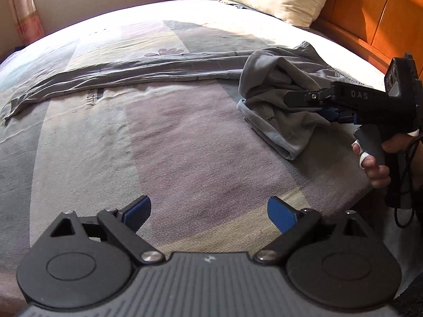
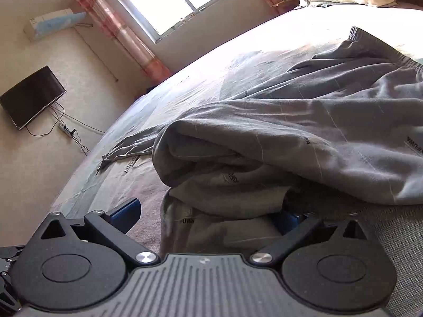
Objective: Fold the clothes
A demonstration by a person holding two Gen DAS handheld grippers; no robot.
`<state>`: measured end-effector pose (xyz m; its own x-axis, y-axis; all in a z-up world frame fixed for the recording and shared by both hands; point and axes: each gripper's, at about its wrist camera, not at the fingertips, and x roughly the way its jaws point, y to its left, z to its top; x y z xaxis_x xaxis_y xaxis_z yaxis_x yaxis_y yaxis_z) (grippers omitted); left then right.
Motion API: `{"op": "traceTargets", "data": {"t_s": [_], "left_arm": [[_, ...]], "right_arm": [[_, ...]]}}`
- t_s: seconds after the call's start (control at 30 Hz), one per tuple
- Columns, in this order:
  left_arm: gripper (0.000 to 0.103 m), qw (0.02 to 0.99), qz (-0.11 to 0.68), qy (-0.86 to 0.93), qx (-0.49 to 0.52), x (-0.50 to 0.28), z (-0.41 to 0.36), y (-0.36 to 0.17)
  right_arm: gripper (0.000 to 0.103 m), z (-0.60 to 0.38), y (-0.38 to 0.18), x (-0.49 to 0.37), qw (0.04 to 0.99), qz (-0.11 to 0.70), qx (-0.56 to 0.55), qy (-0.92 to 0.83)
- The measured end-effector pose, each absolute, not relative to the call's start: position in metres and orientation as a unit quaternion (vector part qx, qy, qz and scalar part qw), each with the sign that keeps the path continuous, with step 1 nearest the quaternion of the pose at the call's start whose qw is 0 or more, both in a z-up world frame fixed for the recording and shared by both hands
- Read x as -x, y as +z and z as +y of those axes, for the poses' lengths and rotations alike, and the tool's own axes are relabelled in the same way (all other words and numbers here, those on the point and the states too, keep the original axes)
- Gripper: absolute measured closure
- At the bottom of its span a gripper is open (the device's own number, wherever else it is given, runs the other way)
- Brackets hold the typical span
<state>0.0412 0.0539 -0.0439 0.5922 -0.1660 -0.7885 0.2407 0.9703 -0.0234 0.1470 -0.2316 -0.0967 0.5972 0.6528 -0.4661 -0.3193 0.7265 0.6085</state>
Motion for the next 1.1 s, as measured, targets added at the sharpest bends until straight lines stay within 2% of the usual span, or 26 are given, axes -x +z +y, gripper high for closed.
{"op": "traceTargets", "data": {"t_s": [0.37,0.6,0.8,0.97,1.1], "left_arm": [[0.008,0.903,0.42,-0.089,-0.021,-0.022,0.09,-0.041],[0.008,0.909,0.41,-0.072,-0.014,-0.01,0.112,-0.039],[0.008,0.909,0.41,-0.066,-0.02,-0.008,0.116,-0.039],[0.008,0.91,0.41,-0.062,-0.025,-0.007,0.119,-0.038],[0.008,0.91,0.41,-0.057,-0.029,-0.006,0.123,-0.038]], "right_arm": [[0.0,-0.161,-0.082,-0.102,0.792,0.402,-0.238,0.392],[0.0,-0.182,-0.073,-0.083,0.843,0.386,-0.196,0.319],[0.0,-0.201,-0.09,-0.098,0.873,0.378,-0.172,0.258],[0.0,-0.183,-0.091,-0.124,0.889,0.348,-0.157,0.252],[0.0,-0.161,-0.084,-0.128,0.868,0.347,-0.183,0.304]]}}
